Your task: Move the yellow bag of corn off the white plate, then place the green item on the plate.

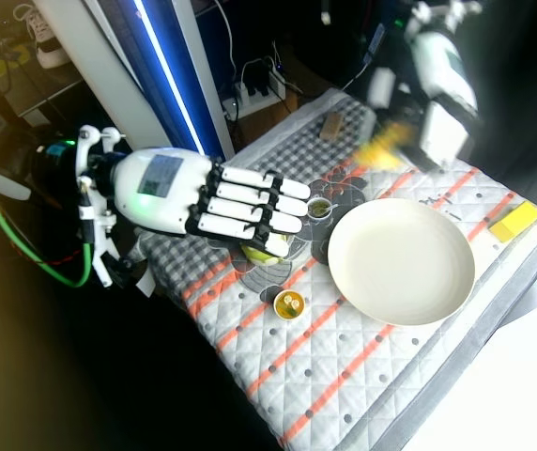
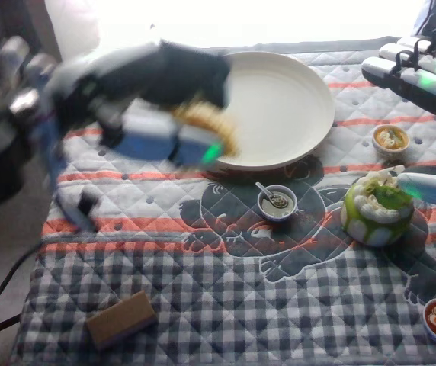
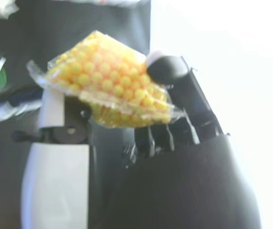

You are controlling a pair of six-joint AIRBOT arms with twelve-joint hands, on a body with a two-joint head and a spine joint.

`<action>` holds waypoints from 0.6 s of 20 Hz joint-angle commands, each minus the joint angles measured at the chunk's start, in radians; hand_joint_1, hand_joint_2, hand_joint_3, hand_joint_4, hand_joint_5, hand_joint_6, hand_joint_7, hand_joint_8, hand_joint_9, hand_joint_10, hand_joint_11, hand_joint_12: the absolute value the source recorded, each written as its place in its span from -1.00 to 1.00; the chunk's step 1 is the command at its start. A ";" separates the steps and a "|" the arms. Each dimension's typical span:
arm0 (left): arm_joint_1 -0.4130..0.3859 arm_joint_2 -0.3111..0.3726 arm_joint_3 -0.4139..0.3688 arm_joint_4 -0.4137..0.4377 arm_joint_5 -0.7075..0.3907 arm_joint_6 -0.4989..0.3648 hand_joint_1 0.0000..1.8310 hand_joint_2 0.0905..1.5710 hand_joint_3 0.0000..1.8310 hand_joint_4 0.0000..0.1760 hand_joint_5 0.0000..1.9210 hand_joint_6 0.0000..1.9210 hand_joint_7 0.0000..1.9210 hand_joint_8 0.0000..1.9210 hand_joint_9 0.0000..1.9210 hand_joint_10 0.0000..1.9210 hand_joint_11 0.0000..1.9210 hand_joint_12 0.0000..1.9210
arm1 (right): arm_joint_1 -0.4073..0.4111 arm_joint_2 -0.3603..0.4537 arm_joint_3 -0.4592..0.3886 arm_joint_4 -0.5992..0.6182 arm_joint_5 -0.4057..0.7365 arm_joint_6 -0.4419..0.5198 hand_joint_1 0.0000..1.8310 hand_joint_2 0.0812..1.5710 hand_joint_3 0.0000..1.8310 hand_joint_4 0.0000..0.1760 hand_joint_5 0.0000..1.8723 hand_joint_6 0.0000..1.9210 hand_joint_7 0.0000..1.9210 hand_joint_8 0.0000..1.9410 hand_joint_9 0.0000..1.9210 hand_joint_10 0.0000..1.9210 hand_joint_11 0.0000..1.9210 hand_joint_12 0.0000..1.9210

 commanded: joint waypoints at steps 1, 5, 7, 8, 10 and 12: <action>0.020 0.022 -0.018 -0.016 -0.223 -0.049 0.34 0.42 -0.99 -1.00 -0.49 0.93 -0.40 1.00 -0.26 1.00 -0.14 1.00 | 0.008 0.001 -0.001 0.000 0.123 -0.001 -0.50 0.63 -1.00 -1.00 -1.00 -1.00 -1.00 -1.00 -1.00 -1.00 -1.00 -0.45; 0.183 0.072 -0.116 -0.053 -0.347 -0.054 0.15 0.71 -0.96 -0.81 -0.48 0.78 -0.43 0.83 -0.36 1.00 -0.19 1.00 | 0.008 0.001 -0.004 0.003 0.122 -0.001 -0.45 0.64 -1.00 -0.99 -1.00 -1.00 -1.00 -1.00 -1.00 -1.00 -1.00 -0.43; 0.216 0.056 -0.113 -0.065 -0.327 -0.054 0.04 0.61 -1.00 -1.00 -0.74 0.51 -0.65 0.63 -0.62 0.84 -0.58 1.00 | 0.008 0.001 -0.004 0.005 0.122 -0.001 -0.44 0.62 -1.00 -0.97 -1.00 -1.00 -1.00 -1.00 -0.99 -1.00 -1.00 -0.20; 0.219 0.046 -0.108 -0.067 -0.314 -0.054 -0.02 0.58 -1.00 -1.00 -0.80 0.26 -0.69 0.31 -0.73 0.53 -0.85 0.90 | 0.008 0.001 -0.004 0.005 0.122 -0.001 -0.43 0.62 -1.00 -0.97 -1.00 -1.00 -1.00 -1.00 -0.98 -0.99 -1.00 -0.10; 0.221 0.038 -0.105 -0.067 -0.296 -0.051 -0.25 0.56 -1.00 -1.00 -0.84 -0.88 -0.86 -0.95 -0.95 -0.78 -1.00 0.00 | 0.007 0.001 -0.005 0.005 0.122 -0.001 -0.43 0.60 -1.00 -0.74 -1.00 -1.00 -1.00 -1.00 -0.97 -0.99 -1.00 -0.03; 0.228 0.041 -0.105 -0.069 -0.292 -0.051 -0.33 0.55 -1.00 -0.83 -0.90 -0.97 -0.95 -0.99 -0.99 -0.96 -1.00 -0.32 | 0.007 0.002 -0.004 0.005 0.122 -0.001 -0.43 0.59 -1.00 -0.76 -1.00 -1.00 -1.00 -1.00 -0.96 -0.98 -1.00 0.01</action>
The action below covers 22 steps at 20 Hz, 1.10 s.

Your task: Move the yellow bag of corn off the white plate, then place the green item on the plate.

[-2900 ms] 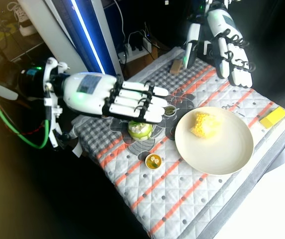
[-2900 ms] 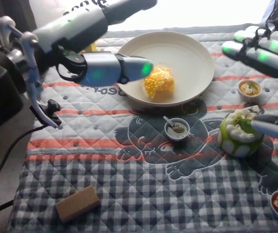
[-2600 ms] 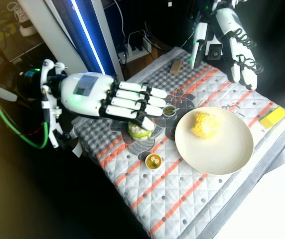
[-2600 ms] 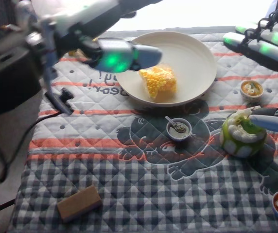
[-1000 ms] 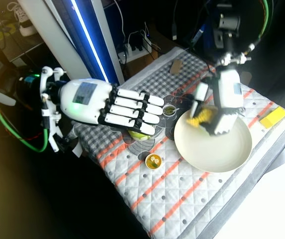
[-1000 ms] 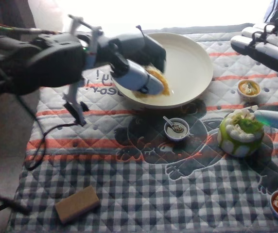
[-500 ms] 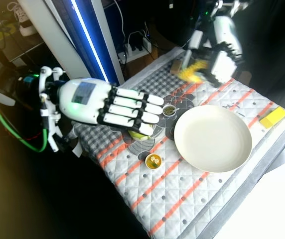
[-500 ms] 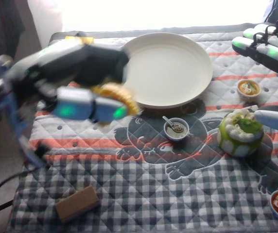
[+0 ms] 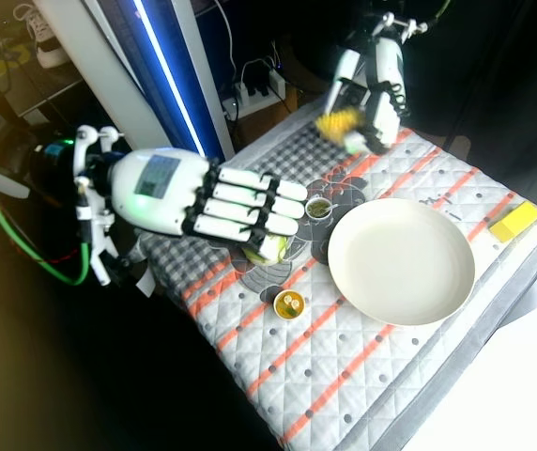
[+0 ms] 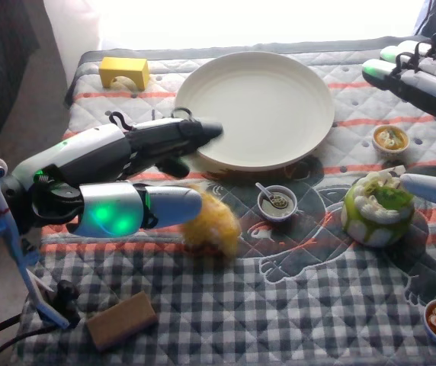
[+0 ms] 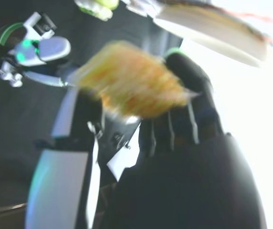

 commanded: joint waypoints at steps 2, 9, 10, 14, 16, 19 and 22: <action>0.002 0.018 -0.012 -0.007 -0.112 -0.010 -0.50 0.54 -1.00 -0.33 -0.97 -1.00 -1.00 -1.00 -1.00 -1.00 -1.00 -0.98 | 0.007 0.007 0.002 -0.002 0.123 -0.001 -0.51 0.58 -1.00 -0.62 -1.00 -1.00 -1.00 -1.00 -0.97 -0.99 -1.00 -0.03; 0.033 0.124 -0.066 -0.068 -0.345 0.001 -0.65 0.62 -1.00 -0.24 -0.99 -1.00 -1.00 -1.00 -1.00 -1.00 -1.00 -0.63 | 0.006 0.023 -0.005 -0.043 0.117 0.058 -0.45 0.55 -1.00 -0.58 -1.00 -1.00 -1.00 -1.00 -0.94 -0.98 -1.00 -0.11; 0.033 0.142 -0.079 -0.088 -0.383 0.030 -0.60 0.62 -1.00 -0.71 -0.95 -0.99 -1.00 -1.00 -1.00 -1.00 -1.00 -0.26 | -0.002 0.018 0.001 -0.051 0.104 0.086 -0.40 0.48 -1.00 -0.68 -1.00 -1.00 -1.00 -1.00 -0.97 -0.99 -1.00 -0.06; 0.038 0.153 -0.072 -0.166 -0.499 0.056 -0.47 0.62 -1.00 -1.00 -0.92 -1.00 -1.00 -1.00 -0.98 -0.99 -1.00 -0.10 | -0.033 -0.033 0.037 -0.051 0.042 0.103 -0.29 0.41 -1.00 -0.82 -1.00 -1.00 -0.96 -0.99 -0.88 -0.97 -1.00 0.17; 0.040 0.152 -0.068 -0.185 -0.532 0.059 -0.43 0.62 -1.00 -1.00 -0.91 -0.99 -0.98 -1.00 -0.96 -0.99 -1.00 -0.15 | -0.033 -0.059 0.057 -0.048 0.003 0.104 -0.24 0.39 -1.00 -0.99 -1.00 -1.00 -0.94 -0.99 -0.86 -0.96 -1.00 0.17; 0.041 0.152 -0.067 -0.202 -0.565 0.065 -0.26 0.58 -1.00 -1.00 -0.85 -0.99 -0.93 -1.00 -0.98 -0.99 -1.00 -0.08 | -0.022 -0.110 0.106 -0.041 -0.075 0.104 -0.12 0.39 -1.00 -1.00 -0.95 -0.98 -0.85 -0.99 -0.81 -0.95 -1.00 0.09; 0.052 0.154 -0.072 -0.206 -0.585 0.065 -0.18 0.59 -1.00 -1.00 -0.85 -1.00 -0.92 -1.00 -0.97 -1.00 -1.00 -0.38 | 0.013 -0.152 0.144 -0.046 -0.129 0.104 0.17 0.45 -1.00 -1.00 -0.51 -0.88 -0.33 -0.74 -0.42 -0.34 -0.74 0.62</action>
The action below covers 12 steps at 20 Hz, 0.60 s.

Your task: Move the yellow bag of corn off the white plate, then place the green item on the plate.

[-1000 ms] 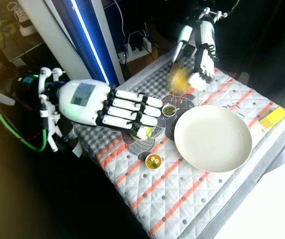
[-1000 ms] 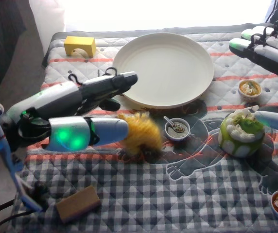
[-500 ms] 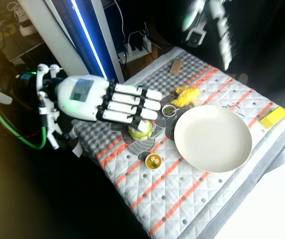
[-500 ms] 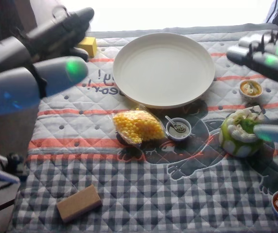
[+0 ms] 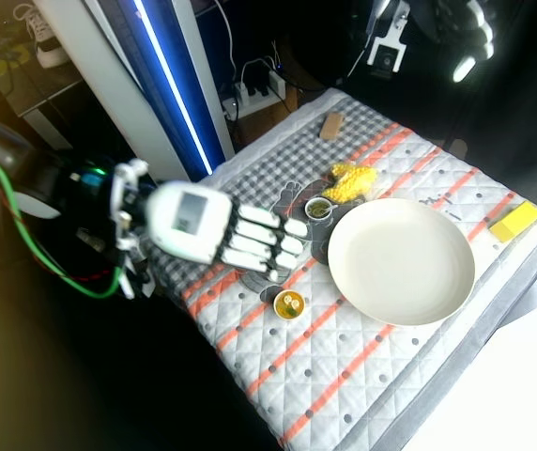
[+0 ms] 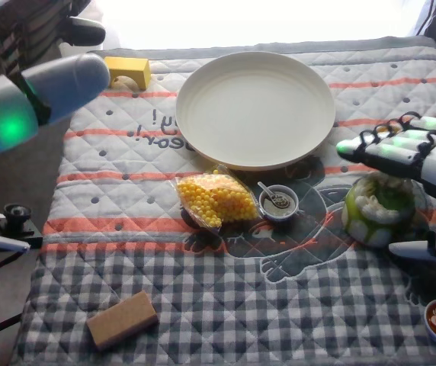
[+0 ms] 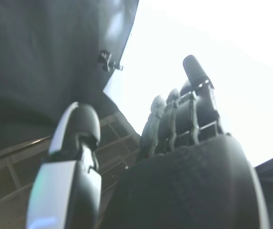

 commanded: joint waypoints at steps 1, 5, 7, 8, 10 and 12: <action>-0.004 0.001 -0.004 -0.006 -0.134 -0.004 -0.18 0.59 -1.00 -1.00 -0.85 -1.00 -0.92 -1.00 -0.97 -1.00 -1.00 -0.44 | 0.020 0.000 0.002 -0.008 0.110 0.004 0.20 0.46 -1.00 -1.00 -0.43 -0.88 -0.30 -0.60 -0.43 -0.09 -0.69 0.69; 0.007 0.002 -0.004 -0.008 -0.142 -0.004 -0.23 0.59 -1.00 -1.00 -0.83 -1.00 -0.90 -1.00 -0.95 -0.99 -1.00 -0.10 | 0.071 0.056 -0.036 -0.048 0.203 0.004 0.31 0.59 -0.99 -1.00 -0.35 0.40 -0.15 0.59 0.01 0.82 0.05 1.00; 0.007 0.001 -0.002 -0.008 -0.136 -0.004 -0.26 0.60 -1.00 -1.00 -0.83 -1.00 -0.90 -1.00 -0.95 -0.99 -1.00 -0.07 | 0.094 0.093 -0.055 -0.060 0.273 0.004 0.29 0.62 -0.99 -1.00 -0.37 0.44 -0.20 0.68 -0.09 0.93 -0.01 1.00; 0.007 0.000 -0.001 -0.008 -0.135 -0.004 -0.27 0.60 -1.00 -1.00 -0.82 -0.99 -0.89 -0.99 -0.94 -0.99 -1.00 -0.07 | 0.103 0.097 -0.055 -0.065 0.281 0.004 0.27 0.63 -0.99 -1.00 -0.33 0.40 -0.25 0.72 -0.27 0.94 -0.21 1.00; 0.007 -0.006 0.002 -0.008 -0.134 -0.004 -0.26 0.59 -1.00 -1.00 -0.81 -0.99 -0.88 -1.00 -0.93 -0.99 -1.00 -0.04 | 0.162 0.090 -0.037 -0.089 0.277 0.004 0.28 0.61 -1.00 -1.00 -0.29 0.36 -0.25 0.71 -0.31 0.95 -0.24 1.00; 0.007 -0.016 0.004 -0.008 -0.130 -0.005 -0.21 0.61 -1.00 -1.00 -0.78 -0.99 -0.89 -1.00 -0.93 -1.00 -1.00 0.08 | 0.247 0.035 0.018 -0.107 0.217 0.004 0.43 0.59 -1.00 -1.00 -0.35 0.47 -0.25 0.49 -0.26 0.70 -0.30 1.00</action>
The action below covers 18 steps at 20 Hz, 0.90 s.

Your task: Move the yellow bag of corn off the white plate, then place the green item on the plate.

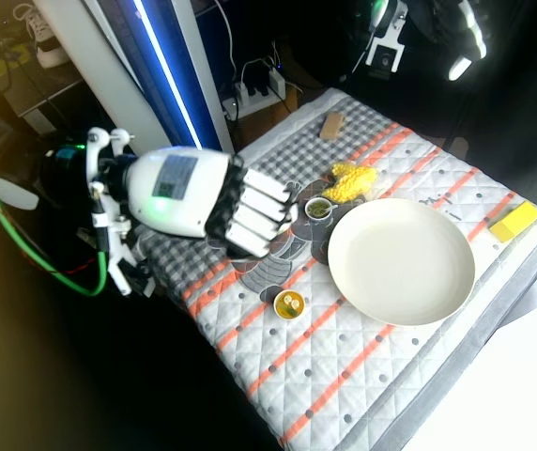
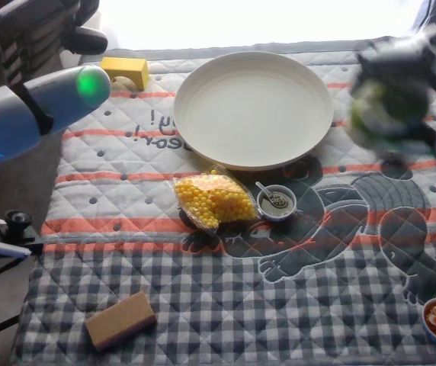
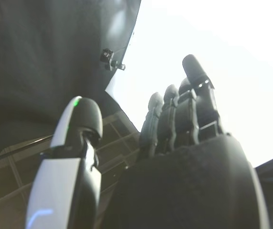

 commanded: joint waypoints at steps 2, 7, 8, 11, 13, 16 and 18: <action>-0.011 -0.018 0.011 -0.003 -0.116 -0.006 -0.23 0.62 -1.00 -1.00 -0.75 -0.99 -0.91 -1.00 -0.95 -1.00 -1.00 0.02 | 0.077 -0.074 0.063 -0.012 0.002 -0.001 0.54 0.56 -0.99 -1.00 -0.50 -0.01 -0.28 0.52 -0.29 0.78 -0.27 1.00; -0.030 -0.046 0.031 -0.003 -0.082 -0.008 -0.26 0.65 -1.00 -1.00 -0.73 -1.00 -0.90 -1.00 -0.89 -0.98 -1.00 0.26 | 0.219 -0.336 0.324 -0.012 -0.249 -0.001 0.28 0.60 -0.99 -1.00 -0.24 0.33 -0.30 0.73 -0.33 0.94 -0.26 1.00; -0.034 -0.051 0.035 -0.003 -0.075 -0.009 -0.26 0.65 -1.00 -1.00 -0.73 -1.00 -0.90 -1.00 -0.90 -0.98 -1.00 0.26 | 0.223 -0.386 0.378 0.006 -0.293 -0.001 0.40 0.60 -0.99 -1.00 -0.31 0.41 -0.28 0.57 -0.32 0.80 -0.45 1.00; -0.041 -0.059 0.041 -0.003 -0.071 -0.010 -0.15 0.61 -1.00 -1.00 -0.70 -0.99 -0.89 -1.00 -0.89 -0.99 -1.00 0.24 | 0.223 -0.468 0.467 0.028 -0.382 -0.001 0.08 0.54 -1.00 -1.00 -0.77 -0.58 -0.76 -0.61 -0.85 -0.14 -0.96 0.66; -0.041 -0.059 0.041 -0.003 -0.066 -0.012 -0.16 0.61 -1.00 -1.00 -0.69 -0.99 -0.91 -1.00 -0.91 -0.99 -1.00 0.20 | 0.222 -0.481 0.483 0.033 -0.402 -0.001 -0.04 0.56 -1.00 -0.97 -0.89 -0.80 -0.88 -0.86 -0.94 -0.42 -0.99 0.53; -0.040 -0.059 0.042 -0.003 -0.067 -0.016 -0.10 0.60 -1.00 -1.00 -0.66 -0.99 -0.92 -1.00 -0.94 -1.00 -1.00 0.18 | 0.222 -0.481 0.485 0.043 -0.410 -0.001 -0.32 0.59 -1.00 -0.52 -1.00 -1.00 -1.00 -1.00 -1.00 -0.98 -1.00 0.13; -0.039 -0.059 0.042 -0.004 -0.069 -0.017 -0.13 0.61 -1.00 -1.00 -0.67 -0.99 -0.92 -1.00 -0.94 -1.00 -1.00 0.17 | 0.222 -0.481 0.464 0.043 -0.409 -0.002 -0.36 0.57 -1.00 -0.55 -1.00 -1.00 -1.00 -1.00 -1.00 -1.00 -1.00 -0.12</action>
